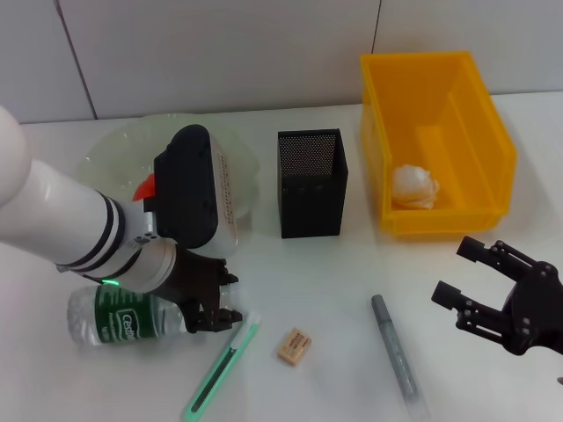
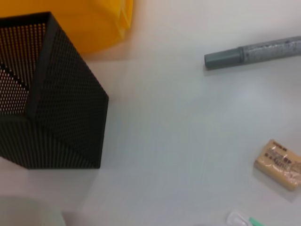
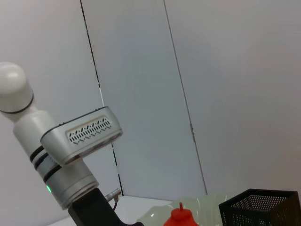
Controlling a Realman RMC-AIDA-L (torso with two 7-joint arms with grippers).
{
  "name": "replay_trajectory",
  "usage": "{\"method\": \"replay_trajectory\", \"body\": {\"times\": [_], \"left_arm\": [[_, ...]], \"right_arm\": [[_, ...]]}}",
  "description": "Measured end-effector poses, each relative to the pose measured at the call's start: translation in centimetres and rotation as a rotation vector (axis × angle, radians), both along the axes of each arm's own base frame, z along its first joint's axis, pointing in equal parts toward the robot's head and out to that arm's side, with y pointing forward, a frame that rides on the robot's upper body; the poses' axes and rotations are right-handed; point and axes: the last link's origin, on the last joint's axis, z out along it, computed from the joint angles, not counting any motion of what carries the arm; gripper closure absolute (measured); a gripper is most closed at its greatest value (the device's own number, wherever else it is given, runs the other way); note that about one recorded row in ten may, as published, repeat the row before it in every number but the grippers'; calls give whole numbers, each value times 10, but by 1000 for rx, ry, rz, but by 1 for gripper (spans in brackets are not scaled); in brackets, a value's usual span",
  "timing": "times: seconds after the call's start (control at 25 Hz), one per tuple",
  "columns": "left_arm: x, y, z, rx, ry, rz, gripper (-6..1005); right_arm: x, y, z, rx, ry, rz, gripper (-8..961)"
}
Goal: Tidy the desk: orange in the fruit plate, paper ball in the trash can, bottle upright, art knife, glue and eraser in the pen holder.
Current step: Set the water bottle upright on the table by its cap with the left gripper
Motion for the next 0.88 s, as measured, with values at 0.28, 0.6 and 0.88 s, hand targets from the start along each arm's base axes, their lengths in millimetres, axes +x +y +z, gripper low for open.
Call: {"method": "replay_trajectory", "body": {"times": [0.28, 0.6, 0.88], "left_arm": [[17, -6, 16, -17, -110, 24, 556], [23, -11, 53, 0, -324, 59, 555], [2, -22, 88, 45, -530, 131, 554]], "right_arm": [[1, -1, -1, -1, 1, -5, 143], [1, -1, -1, -2, 2, -5, 143], [0, 1, 0, -1, 1, 1, 144]]}}
